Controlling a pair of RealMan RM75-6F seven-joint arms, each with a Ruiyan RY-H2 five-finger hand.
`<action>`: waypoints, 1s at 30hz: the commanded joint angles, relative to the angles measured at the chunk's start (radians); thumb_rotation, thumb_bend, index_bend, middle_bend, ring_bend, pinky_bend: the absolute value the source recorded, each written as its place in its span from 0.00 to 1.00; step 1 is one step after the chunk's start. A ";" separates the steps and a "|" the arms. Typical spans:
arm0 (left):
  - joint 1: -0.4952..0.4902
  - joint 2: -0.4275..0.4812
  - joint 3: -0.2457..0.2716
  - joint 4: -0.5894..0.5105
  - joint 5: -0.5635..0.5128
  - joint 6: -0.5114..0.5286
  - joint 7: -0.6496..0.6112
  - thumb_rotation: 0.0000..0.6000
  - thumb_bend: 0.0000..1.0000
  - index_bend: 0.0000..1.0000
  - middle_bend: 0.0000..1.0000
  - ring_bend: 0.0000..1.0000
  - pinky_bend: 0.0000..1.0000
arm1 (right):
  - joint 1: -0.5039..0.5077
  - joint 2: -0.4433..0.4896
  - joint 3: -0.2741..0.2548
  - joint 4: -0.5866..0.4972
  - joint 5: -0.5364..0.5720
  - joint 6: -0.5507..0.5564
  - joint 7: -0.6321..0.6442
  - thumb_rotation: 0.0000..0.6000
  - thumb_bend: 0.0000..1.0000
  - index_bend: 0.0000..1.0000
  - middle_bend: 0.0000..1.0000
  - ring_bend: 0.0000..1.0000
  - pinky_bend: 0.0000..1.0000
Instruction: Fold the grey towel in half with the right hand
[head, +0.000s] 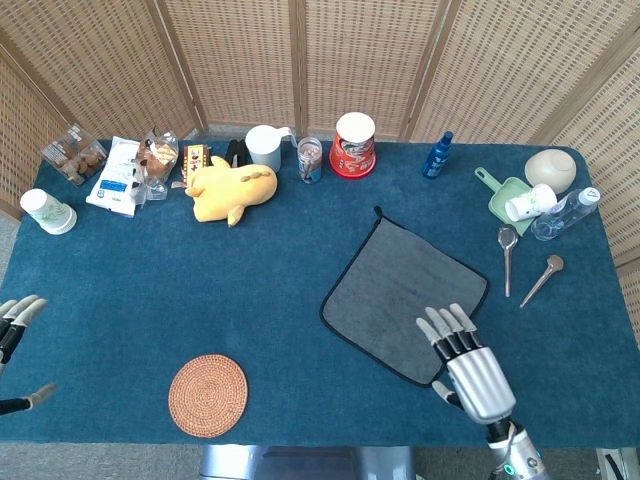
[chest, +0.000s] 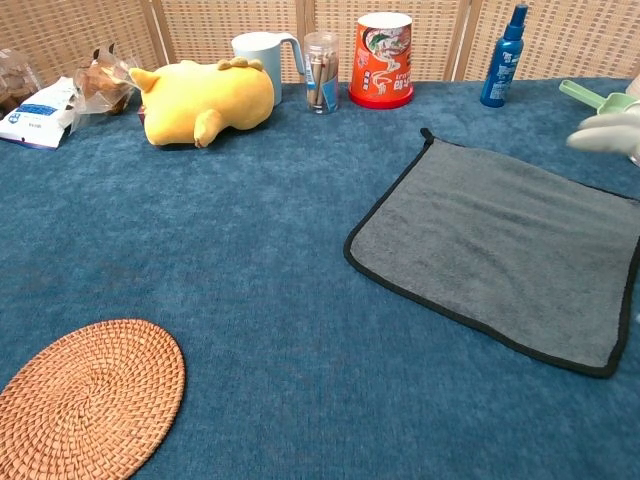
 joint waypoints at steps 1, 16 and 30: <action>-0.001 0.000 -0.001 0.000 -0.002 -0.001 -0.002 1.00 0.16 0.00 0.00 0.00 0.00 | 0.024 -0.020 -0.001 0.002 0.006 -0.039 0.002 1.00 0.00 0.00 0.00 0.00 0.00; -0.005 0.000 -0.009 -0.004 -0.026 -0.010 -0.001 1.00 0.16 0.00 0.00 0.00 0.00 | 0.158 -0.104 0.035 0.020 0.100 -0.226 0.045 1.00 0.00 0.08 0.00 0.00 0.00; -0.004 0.001 -0.017 -0.003 -0.042 -0.007 -0.014 1.00 0.16 0.00 0.00 0.00 0.00 | 0.211 -0.191 0.063 0.068 0.180 -0.263 0.005 1.00 0.00 0.12 0.00 0.00 0.00</action>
